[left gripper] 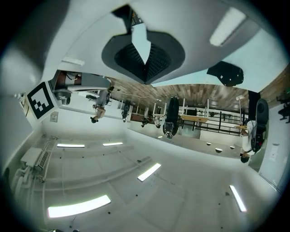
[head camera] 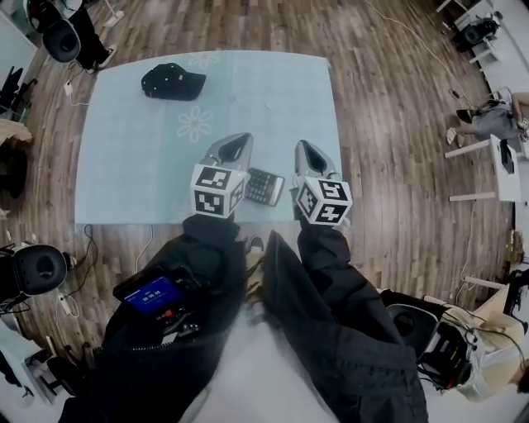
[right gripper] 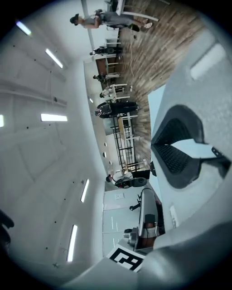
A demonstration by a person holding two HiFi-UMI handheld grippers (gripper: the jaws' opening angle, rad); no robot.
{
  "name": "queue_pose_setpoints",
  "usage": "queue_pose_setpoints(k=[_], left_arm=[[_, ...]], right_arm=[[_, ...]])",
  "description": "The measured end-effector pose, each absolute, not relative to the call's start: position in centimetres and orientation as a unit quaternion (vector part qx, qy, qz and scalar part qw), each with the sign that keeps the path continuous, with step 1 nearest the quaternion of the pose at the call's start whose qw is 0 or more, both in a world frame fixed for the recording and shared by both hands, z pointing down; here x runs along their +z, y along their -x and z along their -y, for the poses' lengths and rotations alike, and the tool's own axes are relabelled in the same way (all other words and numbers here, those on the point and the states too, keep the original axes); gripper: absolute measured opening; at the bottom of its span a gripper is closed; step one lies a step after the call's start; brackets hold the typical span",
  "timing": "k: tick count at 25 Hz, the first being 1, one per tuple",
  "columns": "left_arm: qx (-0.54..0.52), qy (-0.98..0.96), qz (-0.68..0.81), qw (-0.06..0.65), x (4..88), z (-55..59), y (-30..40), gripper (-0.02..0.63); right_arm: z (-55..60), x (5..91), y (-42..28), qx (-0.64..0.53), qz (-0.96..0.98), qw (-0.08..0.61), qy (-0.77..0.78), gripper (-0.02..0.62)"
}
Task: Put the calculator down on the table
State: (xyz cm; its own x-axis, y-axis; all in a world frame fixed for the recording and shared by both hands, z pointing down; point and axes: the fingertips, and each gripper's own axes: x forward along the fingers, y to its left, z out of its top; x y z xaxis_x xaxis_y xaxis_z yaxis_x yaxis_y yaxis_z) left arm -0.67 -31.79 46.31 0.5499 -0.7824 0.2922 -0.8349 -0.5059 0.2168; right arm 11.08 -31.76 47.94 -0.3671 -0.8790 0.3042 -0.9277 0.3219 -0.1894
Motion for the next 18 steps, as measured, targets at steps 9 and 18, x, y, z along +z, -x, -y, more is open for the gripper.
queue_pose_setpoints(k=[9, 18], left_arm=[[0.03, -0.874, 0.473, 0.107, 39.4, 32.9, 1.3, 0.0], [-0.007, -0.882, 0.47, 0.041, 33.1, 32.2, 2.0, 0.0]], right_arm=[[32.3, 40.1, -10.0, 0.092, 0.825, 0.049, -0.555, 0.002], [31.5, 32.3, -8.4, 0.014, 0.835, -0.001, -0.55, 0.002]])
